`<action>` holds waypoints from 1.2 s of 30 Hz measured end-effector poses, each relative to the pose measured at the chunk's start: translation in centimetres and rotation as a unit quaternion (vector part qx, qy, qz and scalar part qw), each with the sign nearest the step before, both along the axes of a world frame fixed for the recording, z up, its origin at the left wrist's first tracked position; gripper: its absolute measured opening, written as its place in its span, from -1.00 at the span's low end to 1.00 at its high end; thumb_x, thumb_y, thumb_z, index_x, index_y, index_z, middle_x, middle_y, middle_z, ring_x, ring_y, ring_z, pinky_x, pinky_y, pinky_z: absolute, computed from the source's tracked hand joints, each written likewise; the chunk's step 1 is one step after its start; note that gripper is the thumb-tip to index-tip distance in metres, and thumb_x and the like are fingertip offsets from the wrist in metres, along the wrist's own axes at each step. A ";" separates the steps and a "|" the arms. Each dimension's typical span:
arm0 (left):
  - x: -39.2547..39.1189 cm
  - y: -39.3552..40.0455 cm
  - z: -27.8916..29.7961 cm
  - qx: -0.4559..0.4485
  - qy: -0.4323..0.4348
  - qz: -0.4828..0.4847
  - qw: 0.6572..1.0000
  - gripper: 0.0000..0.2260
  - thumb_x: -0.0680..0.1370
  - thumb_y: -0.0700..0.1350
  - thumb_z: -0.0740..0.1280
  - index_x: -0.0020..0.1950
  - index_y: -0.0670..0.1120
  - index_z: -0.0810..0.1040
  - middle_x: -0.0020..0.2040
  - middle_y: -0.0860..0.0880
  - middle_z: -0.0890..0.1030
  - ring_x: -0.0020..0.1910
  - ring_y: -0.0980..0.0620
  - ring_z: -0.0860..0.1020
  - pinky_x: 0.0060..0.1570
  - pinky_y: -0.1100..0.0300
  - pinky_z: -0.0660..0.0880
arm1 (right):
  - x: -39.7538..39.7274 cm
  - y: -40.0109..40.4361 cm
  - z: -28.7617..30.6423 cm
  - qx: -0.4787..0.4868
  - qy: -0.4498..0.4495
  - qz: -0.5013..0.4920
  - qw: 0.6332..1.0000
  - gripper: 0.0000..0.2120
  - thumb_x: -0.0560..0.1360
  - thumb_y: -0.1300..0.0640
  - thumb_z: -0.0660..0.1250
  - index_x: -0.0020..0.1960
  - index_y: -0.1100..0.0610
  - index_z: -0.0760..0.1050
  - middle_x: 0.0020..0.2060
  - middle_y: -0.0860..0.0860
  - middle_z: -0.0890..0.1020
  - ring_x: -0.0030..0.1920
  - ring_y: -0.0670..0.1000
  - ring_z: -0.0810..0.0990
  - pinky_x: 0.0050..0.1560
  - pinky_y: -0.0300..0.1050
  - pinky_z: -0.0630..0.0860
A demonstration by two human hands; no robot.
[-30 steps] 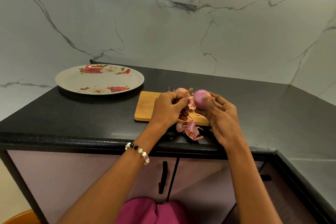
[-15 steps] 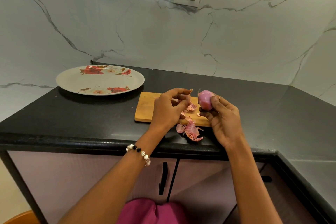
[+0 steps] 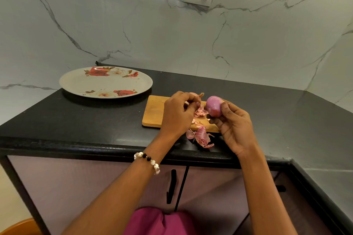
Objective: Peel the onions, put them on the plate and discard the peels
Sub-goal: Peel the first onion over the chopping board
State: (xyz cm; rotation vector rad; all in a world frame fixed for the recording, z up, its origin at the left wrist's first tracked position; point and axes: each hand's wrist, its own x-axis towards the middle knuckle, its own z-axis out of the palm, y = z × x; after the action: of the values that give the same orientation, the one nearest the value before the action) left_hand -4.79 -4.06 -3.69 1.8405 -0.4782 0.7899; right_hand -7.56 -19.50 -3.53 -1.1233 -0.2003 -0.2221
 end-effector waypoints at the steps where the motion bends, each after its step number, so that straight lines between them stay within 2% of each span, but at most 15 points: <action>1: 0.2 0.0 -0.1 -0.001 0.005 0.018 1.000 -0.94 0.51 -0.25 0.39 -0.04 -0.16 0.64 -0.13 0.03 0.58 -0.26 0.22 0.48 -0.25 0.53 0.39 | 0.0 -0.1 0.0 0.013 0.004 -0.002 1.000 -0.65 0.48 0.15 0.29 0.16 0.36 0.53 -0.04 0.26 0.64 -0.19 0.08 0.63 -0.26 -0.16 0.62; 4: 0.6 0.2 -0.3 -0.008 0.038 0.053 0.998 -0.91 0.53 -0.24 0.37 0.01 -0.17 0.63 -0.07 -0.06 0.63 -0.17 0.13 0.52 -0.21 0.44 0.45 | 0.1 -0.3 0.0 0.051 0.010 -0.011 0.999 -0.66 0.47 0.13 0.28 0.11 0.37 0.53 -0.02 0.32 0.61 -0.20 0.09 0.63 -0.27 -0.17 0.63; 7: 0.6 0.2 -0.4 0.004 0.026 0.029 0.999 -0.82 0.49 -0.31 0.38 0.05 -0.12 0.64 -0.03 -0.04 0.64 -0.13 0.13 0.55 -0.16 0.43 0.49 | 0.1 -0.2 0.0 0.056 0.012 -0.020 0.998 -0.68 0.46 0.14 0.31 0.10 0.36 0.54 -0.03 0.30 0.61 -0.18 0.10 0.64 -0.26 -0.16 0.64; 11: 0.2 0.1 -0.3 -0.003 0.012 -0.011 1.000 -0.83 0.49 -0.13 0.44 0.06 -0.11 0.67 -0.08 -0.03 0.66 -0.23 0.20 0.54 -0.22 0.50 0.42 | 0.1 -0.2 0.0 0.054 0.013 0.002 0.998 -0.69 0.47 0.24 0.33 0.19 0.32 0.51 -0.03 0.17 0.70 -0.07 0.10 0.71 -0.18 -0.11 0.67; 15: -0.3 -0.1 -0.1 0.027 0.013 -0.072 0.997 -0.75 0.49 -0.06 0.44 0.11 -0.14 0.66 -0.04 -0.04 0.69 -0.12 0.19 0.61 -0.11 0.47 0.47 | 0.0 -0.1 0.0 0.014 0.004 0.012 1.000 -0.61 0.42 0.27 0.39 0.25 0.26 0.52 0.07 0.20 0.68 0.05 0.16 0.70 -0.12 -0.06 0.67; 22: -0.3 0.2 0.1 0.000 0.070 -0.101 0.992 -0.84 0.47 -0.16 0.44 0.03 -0.14 0.68 -0.13 -0.05 0.70 -0.15 0.11 0.63 -0.13 0.29 0.56 | -0.3 0.1 0.0 -0.052 -0.020 -0.001 0.998 -0.53 0.28 0.23 0.51 0.18 0.22 0.56 0.02 0.21 0.70 -0.01 0.17 0.71 -0.13 -0.04 0.68; 25: -0.2 0.3 0.0 -0.008 0.090 -0.105 0.990 -0.82 0.45 -0.16 0.44 0.03 -0.12 0.69 -0.16 0.00 0.69 -0.17 0.13 0.62 -0.16 0.31 0.55 | -0.2 0.0 -0.2 -0.081 -0.020 -0.011 0.996 -0.49 0.24 0.21 0.54 0.18 0.19 0.57 0.02 0.20 0.70 -0.07 0.13 0.71 -0.25 -0.04 0.68; 31: 0.0 0.3 -0.2 -0.002 0.111 -0.118 0.987 -0.80 0.46 -0.20 0.42 0.08 -0.14 0.67 -0.10 -0.04 0.69 -0.11 0.10 0.62 -0.11 0.29 0.57 | 0.0 -0.2 -0.4 -0.113 -0.039 -0.025 0.993 -0.39 0.11 0.12 0.62 0.15 0.13 0.58 -0.03 0.09 0.71 -0.02 0.13 0.69 -0.16 -0.10 0.66; 34: 0.3 0.3 -0.2 -0.020 0.122 -0.097 0.988 -0.78 0.48 -0.27 0.39 0.11 -0.15 0.65 -0.03 -0.07 0.68 -0.09 0.12 0.61 -0.07 0.33 0.56 | 0.2 -0.3 -0.6 -0.115 -0.046 -0.035 0.992 -0.29 0.05 0.00 0.71 0.14 0.15 0.58 0.03 0.12 0.70 0.00 0.15 0.69 -0.18 -0.11 0.65; 36: 0.3 0.2 -0.2 -0.024 0.126 -0.095 0.987 -0.78 0.48 -0.28 0.38 0.12 -0.15 0.65 -0.01 -0.07 0.68 -0.06 0.12 0.62 -0.02 0.29 0.57 | 0.2 -0.3 -0.6 -0.118 -0.046 -0.039 0.991 -0.29 0.07 0.01 0.71 0.15 0.16 0.58 0.03 0.12 0.70 0.01 0.17 0.68 -0.19 -0.10 0.65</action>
State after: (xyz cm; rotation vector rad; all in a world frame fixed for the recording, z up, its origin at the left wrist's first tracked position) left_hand -4.45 -3.81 -3.93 1.7893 -0.4592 0.4280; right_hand -7.35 -19.80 -4.15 -1.3582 -0.2702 -0.3276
